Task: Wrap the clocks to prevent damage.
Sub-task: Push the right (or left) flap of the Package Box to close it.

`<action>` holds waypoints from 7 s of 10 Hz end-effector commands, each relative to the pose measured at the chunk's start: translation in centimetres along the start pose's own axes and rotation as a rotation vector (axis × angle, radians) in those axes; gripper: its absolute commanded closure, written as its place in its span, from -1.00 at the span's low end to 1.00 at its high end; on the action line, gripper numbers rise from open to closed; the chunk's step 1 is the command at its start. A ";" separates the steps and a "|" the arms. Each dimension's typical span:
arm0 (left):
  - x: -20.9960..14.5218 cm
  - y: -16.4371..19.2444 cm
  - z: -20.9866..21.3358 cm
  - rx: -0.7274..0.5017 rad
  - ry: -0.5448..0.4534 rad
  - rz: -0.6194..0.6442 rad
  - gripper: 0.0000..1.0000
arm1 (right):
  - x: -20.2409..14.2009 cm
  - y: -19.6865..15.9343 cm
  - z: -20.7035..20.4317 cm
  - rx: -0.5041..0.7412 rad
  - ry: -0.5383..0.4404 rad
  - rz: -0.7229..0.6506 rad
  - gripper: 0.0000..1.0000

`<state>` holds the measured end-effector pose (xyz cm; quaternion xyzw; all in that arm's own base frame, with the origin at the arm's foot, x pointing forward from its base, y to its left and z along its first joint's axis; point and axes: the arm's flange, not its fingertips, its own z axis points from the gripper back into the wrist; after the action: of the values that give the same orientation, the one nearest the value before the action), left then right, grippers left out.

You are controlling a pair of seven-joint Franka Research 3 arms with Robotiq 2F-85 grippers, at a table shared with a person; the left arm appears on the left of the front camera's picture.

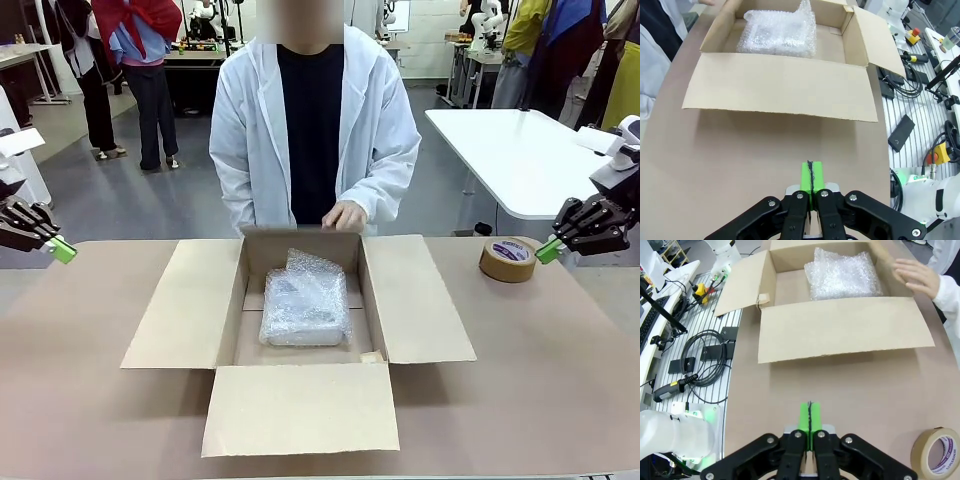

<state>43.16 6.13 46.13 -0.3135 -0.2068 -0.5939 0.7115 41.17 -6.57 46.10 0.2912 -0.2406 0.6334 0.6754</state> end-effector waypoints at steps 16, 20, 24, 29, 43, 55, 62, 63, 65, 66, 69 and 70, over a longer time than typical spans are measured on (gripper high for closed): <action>0.0 -0.2 0.0 0.001 -0.024 -0.003 0.99 | -0.1 0.0 0.0 0.004 -0.018 0.009 0.98; 0.0 -0.2 0.0 0.001 -0.024 -0.003 0.99 | -0.1 0.0 0.0 0.004 -0.018 0.009 0.98; 0.0 -0.2 0.0 0.001 -0.024 -0.003 0.99 | -0.1 0.0 0.0 0.004 -0.018 0.009 0.98; 0.0 -0.2 0.0 0.001 -0.024 -0.003 0.99 | -0.1 0.0 0.0 0.004 -0.018 0.009 0.98; 0.0 -0.2 0.0 0.001 -0.024 -0.003 0.99 | -0.1 0.0 0.0 0.004 -0.018 0.009 0.98; 0.0 -0.2 0.0 0.001 -0.024 -0.003 0.99 | -4.6 -6.2 -12.8 -0.047 -0.076 0.004 0.98; 0.0 -0.2 0.0 0.001 -0.024 -0.003 0.99 | -4.3 -7.4 -16.6 0.064 -0.189 -0.012 0.98; 0.0 -0.2 0.0 0.001 -0.024 -0.003 0.99 | -4.3 -7.5 -16.8 0.085 -0.238 -0.025 0.98; 0.0 -0.2 0.0 0.001 -0.024 -0.003 0.99 | -4.2 -7.2 -17.1 0.107 -0.275 -0.025 0.98; 0.0 -0.2 0.0 0.001 -0.024 -0.003 0.99 | -3.6 -7.1 -17.1 0.132 -0.315 -0.029 0.98; 0.0 -0.2 0.0 0.001 -0.024 -0.003 0.99 | -1.4 -6.1 -16.5 0.157 -0.390 0.005 0.98; 0.0 -0.2 0.0 0.001 -0.024 -0.003 0.99 | 0.2 -5.6 -15.7 0.148 -0.411 0.047 0.98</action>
<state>43.11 6.11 46.05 -0.3143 -0.2063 -0.5934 0.7117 46.39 4.11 33.10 0.4573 -0.3038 0.5871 0.5949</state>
